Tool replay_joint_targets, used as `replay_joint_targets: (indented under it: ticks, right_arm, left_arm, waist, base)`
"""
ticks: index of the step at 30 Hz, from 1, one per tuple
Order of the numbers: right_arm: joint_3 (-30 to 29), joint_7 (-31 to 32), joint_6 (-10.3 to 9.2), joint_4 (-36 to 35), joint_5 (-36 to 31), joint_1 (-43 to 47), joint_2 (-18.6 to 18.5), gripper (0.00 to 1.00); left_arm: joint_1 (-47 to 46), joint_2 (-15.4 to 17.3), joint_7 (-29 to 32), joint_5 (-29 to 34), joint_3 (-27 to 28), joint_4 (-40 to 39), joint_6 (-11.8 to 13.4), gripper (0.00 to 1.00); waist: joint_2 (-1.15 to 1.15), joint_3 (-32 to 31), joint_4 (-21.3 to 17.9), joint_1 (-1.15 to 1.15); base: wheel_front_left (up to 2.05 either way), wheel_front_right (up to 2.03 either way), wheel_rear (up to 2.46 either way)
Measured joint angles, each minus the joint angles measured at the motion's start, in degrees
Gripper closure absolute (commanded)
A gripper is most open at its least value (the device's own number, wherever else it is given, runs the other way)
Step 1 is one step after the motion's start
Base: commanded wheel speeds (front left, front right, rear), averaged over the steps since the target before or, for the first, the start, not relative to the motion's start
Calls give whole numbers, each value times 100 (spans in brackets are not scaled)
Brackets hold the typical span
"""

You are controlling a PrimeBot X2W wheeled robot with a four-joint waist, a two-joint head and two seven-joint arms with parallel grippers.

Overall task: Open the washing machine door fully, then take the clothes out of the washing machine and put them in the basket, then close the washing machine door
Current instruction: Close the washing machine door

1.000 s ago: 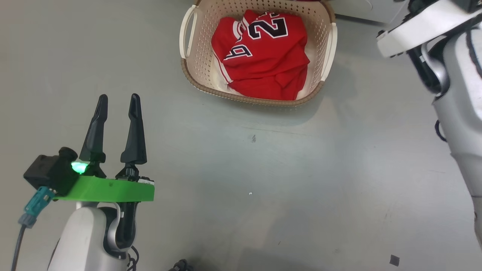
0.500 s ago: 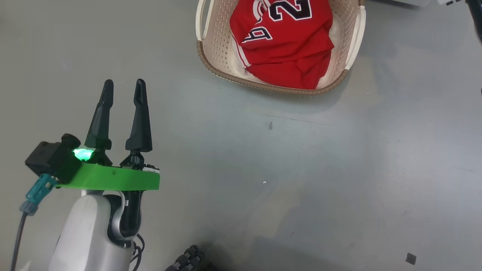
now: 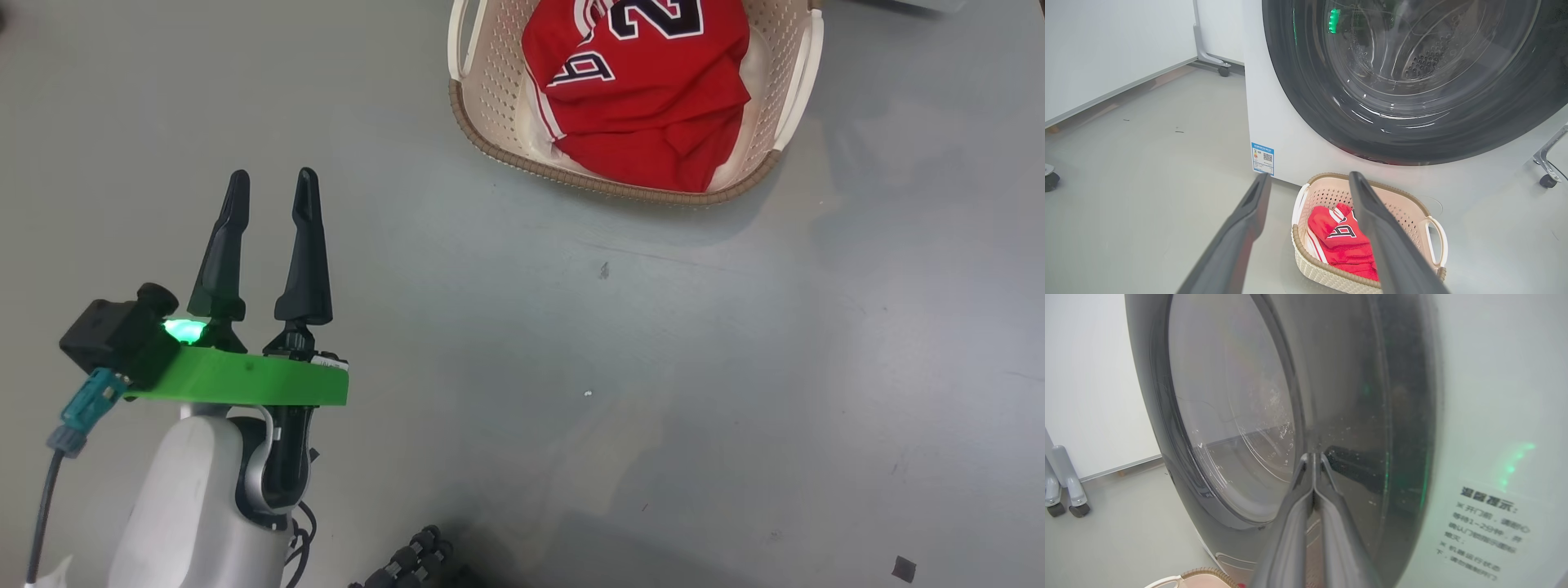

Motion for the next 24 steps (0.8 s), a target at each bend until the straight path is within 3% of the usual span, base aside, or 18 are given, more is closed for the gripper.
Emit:
replay_joint_targets:
  ticks: [12, 24]
  right_arm:
    - [-85, -151, -100, 537, 111, 605, 96, 100]
    - [-51, -200, -94, 557, 404, 1676, 580, 100]
  left_arm:
    - [-59, -7, 0, 11, 49, 159, 0, 0]
    - [39, 75, -1, 216, 437, 290, 0, 0]
  waist:
    - [0, -434, -94, 0]
    - [0, -1238, -448, 0]
  base:
    - [0, 0, 0]
    - [0, 0, 0]
